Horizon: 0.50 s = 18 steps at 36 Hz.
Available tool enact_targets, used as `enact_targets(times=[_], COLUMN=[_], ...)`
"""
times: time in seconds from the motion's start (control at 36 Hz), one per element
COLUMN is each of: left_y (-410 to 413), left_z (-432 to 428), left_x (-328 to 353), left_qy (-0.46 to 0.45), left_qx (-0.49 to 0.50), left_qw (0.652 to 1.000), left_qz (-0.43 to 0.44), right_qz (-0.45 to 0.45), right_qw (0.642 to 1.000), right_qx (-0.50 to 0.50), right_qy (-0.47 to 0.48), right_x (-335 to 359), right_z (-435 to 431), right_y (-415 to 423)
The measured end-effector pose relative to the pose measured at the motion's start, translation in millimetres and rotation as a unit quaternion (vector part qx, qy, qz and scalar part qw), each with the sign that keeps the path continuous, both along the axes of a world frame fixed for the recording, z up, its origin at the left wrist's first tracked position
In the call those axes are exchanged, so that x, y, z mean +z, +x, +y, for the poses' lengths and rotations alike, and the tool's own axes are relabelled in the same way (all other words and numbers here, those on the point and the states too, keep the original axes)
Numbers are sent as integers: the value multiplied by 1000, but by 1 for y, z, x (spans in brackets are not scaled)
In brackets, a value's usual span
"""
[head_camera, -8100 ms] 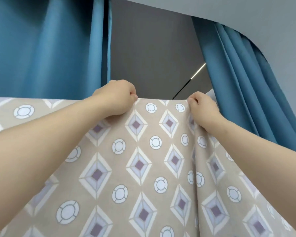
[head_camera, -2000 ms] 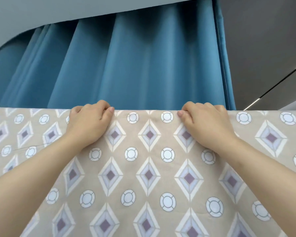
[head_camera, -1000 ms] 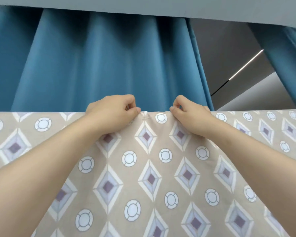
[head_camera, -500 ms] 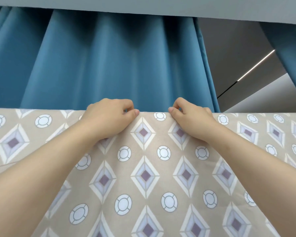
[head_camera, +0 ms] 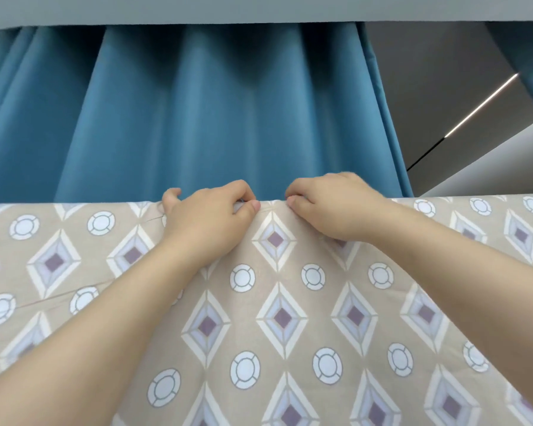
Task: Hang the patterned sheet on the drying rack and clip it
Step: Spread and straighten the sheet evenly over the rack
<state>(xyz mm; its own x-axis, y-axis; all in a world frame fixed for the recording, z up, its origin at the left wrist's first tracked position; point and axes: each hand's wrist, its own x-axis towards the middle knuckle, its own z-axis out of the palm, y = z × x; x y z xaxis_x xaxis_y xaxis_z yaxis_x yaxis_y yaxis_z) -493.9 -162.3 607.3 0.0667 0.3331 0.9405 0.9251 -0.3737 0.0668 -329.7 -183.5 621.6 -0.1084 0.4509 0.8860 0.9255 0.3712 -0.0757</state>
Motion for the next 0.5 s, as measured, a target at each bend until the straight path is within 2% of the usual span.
enact_targets(times=[0.06, 0.11, 0.31, 0.42, 0.5], left_y=[2, 4, -16, -32, -37], left_z=[1, 2, 0, 0, -1], left_x=[-1, -1, 3, 1, 3], left_qy=[10, 4, 16, -1, -28], left_qx=[-3, -6, 18, -2, 20], left_qw=[1000, 1000, 1000, 1000, 999], left_qz=[-1, 6, -8, -14, -26], right_qz=[-30, -35, -13, -35, -45], right_qw=[999, 999, 999, 998, 998], right_qx=[16, -11, -44, -45, -44], right_qy=[-29, -11, -9, 2, 14], right_x=[-4, -7, -1, -1, -4], right_z=[6, 15, 17, 20, 21], right_y=[-7, -9, -14, -19, -19])
